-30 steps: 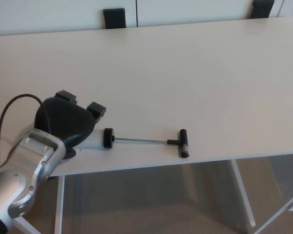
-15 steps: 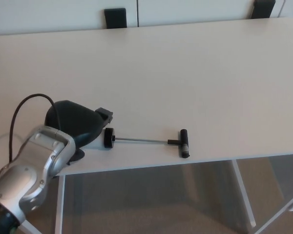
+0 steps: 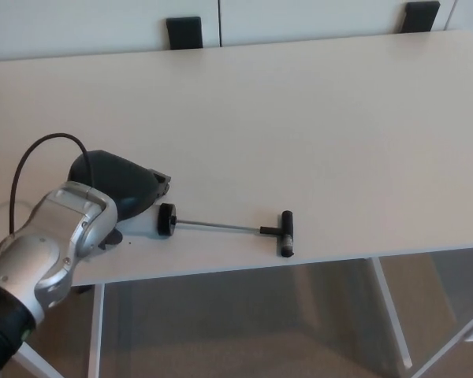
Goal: The robot walks towards a desk on which an air pump is kept in the middle. It lifts it up and holds it with its left hand and uses its right hand to compress it by pushing its handle inwards.
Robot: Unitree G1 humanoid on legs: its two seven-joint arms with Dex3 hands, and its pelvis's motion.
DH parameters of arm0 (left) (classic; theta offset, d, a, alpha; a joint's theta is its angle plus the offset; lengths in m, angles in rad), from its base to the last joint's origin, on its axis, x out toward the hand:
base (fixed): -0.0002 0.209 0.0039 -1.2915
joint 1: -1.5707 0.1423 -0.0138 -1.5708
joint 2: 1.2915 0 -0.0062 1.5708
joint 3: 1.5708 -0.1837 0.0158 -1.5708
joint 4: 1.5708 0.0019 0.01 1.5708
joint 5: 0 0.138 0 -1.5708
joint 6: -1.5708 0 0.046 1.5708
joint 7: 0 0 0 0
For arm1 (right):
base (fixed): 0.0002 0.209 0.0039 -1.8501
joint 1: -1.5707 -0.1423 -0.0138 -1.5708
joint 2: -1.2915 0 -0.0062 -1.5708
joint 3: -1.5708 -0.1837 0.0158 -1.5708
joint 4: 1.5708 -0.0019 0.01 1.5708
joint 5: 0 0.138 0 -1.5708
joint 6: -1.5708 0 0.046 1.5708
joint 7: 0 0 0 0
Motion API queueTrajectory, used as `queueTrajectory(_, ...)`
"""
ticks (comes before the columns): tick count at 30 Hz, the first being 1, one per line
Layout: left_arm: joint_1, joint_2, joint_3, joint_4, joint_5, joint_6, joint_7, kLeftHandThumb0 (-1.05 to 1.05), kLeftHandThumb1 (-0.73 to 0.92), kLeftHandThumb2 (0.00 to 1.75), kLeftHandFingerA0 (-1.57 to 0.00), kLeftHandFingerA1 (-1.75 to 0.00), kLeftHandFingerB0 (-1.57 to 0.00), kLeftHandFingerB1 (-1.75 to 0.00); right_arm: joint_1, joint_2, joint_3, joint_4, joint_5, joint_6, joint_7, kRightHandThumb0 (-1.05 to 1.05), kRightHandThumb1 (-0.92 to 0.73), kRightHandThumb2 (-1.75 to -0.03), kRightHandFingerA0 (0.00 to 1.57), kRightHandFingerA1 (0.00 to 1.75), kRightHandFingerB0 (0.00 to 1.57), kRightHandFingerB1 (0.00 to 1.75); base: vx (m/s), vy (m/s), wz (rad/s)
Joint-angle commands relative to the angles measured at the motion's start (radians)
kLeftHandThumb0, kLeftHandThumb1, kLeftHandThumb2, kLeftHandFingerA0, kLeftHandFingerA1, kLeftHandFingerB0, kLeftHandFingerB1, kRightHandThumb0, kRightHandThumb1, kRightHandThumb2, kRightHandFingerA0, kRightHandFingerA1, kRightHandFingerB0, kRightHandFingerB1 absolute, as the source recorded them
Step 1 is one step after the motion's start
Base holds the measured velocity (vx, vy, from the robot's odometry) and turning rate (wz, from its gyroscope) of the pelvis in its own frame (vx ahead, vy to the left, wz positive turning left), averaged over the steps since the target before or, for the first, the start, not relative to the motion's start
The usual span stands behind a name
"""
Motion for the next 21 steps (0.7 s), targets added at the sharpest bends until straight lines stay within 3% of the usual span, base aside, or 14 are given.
queueTrajectory(1,0.013,0.009,-0.005,0.059,-0.04,-0.049,-0.034,-0.15,0.69,0.6,-0.68,-0.6,-0.53,-0.45,0.012,0.006,-0.015,-0.036,0.023,0.007,-0.001,-0.55,-0.54,-0.94,0.4,0.62,0.26,0.54,0.0,0.0,0.0)
queueTrajectory(2,0.012,0.01,-0.003,0.058,-0.043,-0.049,-0.036,-0.15,0.69,0.6,-0.68,-0.6,-0.53,-0.45,0.011,0.006,-0.016,-0.037,0.024,0.005,0.003,-0.55,-0.54,-0.94,0.4,0.62,0.26,0.54,0.0,0.0,0.0)
queueTrajectory(3,0.008,0.009,0.001,0.061,-0.05,-0.049,-0.04,-0.15,0.68,0.59,-0.69,-0.65,-0.57,-0.47,0.008,0.006,-0.016,-0.039,0.028,0.004,0.006,-0.54,-0.73,-0.62,0.41,0.52,0.35,0.47,0.0,0.0,0.0)
queueTrajectory(5,0.005,0.008,0.003,0.063,-0.054,-0.05,-0.042,-0.15,0.68,0.59,-0.69,-0.65,-0.57,-0.47,0.007,0.005,-0.016,-0.04,0.031,0.005,0.006,-0.54,-0.73,-0.62,0.41,0.52,0.35,0.47,0.0,0.0,0.0)
queueTrajectory(6,0.001,0.006,0.016,0.067,-0.074,-0.048,-0.054,-0.12,0.71,0.61,-0.64,-0.62,-0.51,-0.42,0.004,0.007,-0.014,-0.047,0.034,0.002,0.008,-0.55,-0.54,-0.93,0.4,0.63,0.29,0.56,0.0,0.0,0.0)
queueTrajectory(8,-0.006,0.0,0.047,0.068,-0.121,-0.039,-0.092,-0.09,0.69,0.6,-0.64,-0.64,-0.55,-0.44,0.003,0.009,-0.009,-0.065,0.034,0.001,0.008,-0.55,-0.54,-0.94,0.4,0.63,0.3,0.56,0.0,0.0,0.0)
queueTrajectory(9,-0.015,-0.007,0.076,0.072,-0.169,-0.034,-0.127,-0.01,0.74,0.52,-0.48,-1.64,-0.35,-1.44,-0.002,0.005,-0.007,-0.076,0.037,0.003,0.005,-0.53,-0.54,-0.94,0.42,0.64,0.28,0.56,0.0,0.0,0.0)
queueTrajectory(11,-0.023,-0.015,0.101,0.078,-0.209,-0.034,-0.157,-0.01,0.74,0.52,-0.48,-1.64,-0.35,-1.44,-0.009,0.001,-0.007,-0.082,0.041,0.006,0.002,-0.53,-0.54,-0.94,0.42,0.64,0.28,0.56,0.0,0.0,0.0)
queueTrajectory(12,-0.034,-0.022,0.118,0.077,-0.234,-0.025,-0.182,-0.05,0.7,0.62,-0.8,-1.42,-0.55,-1.47,-0.019,-0.004,-0.007,-0.089,0.044,0.006,-0.001,-0.51,-0.54,-0.94,0.43,0.65,0.29,0.56,0.0,0.0,0.0)
queueTrajectory(14,-0.046,-0.029,0.136,0.076,-0.256,-0.015,-0.207,-0.05,0.7,0.62,-0.8,-1.42,-0.55,-1.47,-0.03,-0.009,-0.008,-0.097,0.048,0.005,-0.004,-0.51,-0.54,-0.94,0.43,0.65,0.29,0.56,0.0,0.0,0.0)
queueTrajectory(15,-0.058,-0.032,0.154,0.07,-0.281,-0.004,-0.238,-0.1,0.73,0.8,-0.92,-1.4,-0.69,-1.3,-0.041,-0.018,-0.011,-0.107,0.052,0.007,-0.012,-0.52,-0.73,-0.61,0.45,0.54,0.37,0.47,0.0,0.0,0.0)
queueTrajectory(17,-0.072,-0.035,0.174,0.063,-0.308,0.006,-0.273,-0.1,0.73,0.8,-0.92,-1.4,-0.69,-1.3,-0.053,-0.028,-0.015,-0.119,0.058,0.013,-0.021,-0.52,-0.73,-0.61,0.45,0.54,0.37,0.47,0.0,0.0,0.0)
queueTrajectory(18,-0.123,-0.033,0.207,0.073,-0.386,0.024,-0.395,-0.12,0.76,0.95,-0.81,-1.55,-0.65,-1.34,-0.078,-0.044,-0.015,-0.138,0.067,0.019,-0.034,-0.51,-0.74,-0.61,0.44,0.53,0.37,0.48,0.0,0.0,0.0)
queueTrajectory(21,-0.184,-0.028,0.242,0.09,-0.465,0.045,-0.526,-0.12,0.66,0.98,-0.86,-1.48,-0.74,-1.25,-0.11,-0.07,-0.015,-0.163,0.075,0.041,-0.065,-0.55,-0.71,-0.61,0.46,0.52,0.4,0.47,0.0,0.0,0.0)
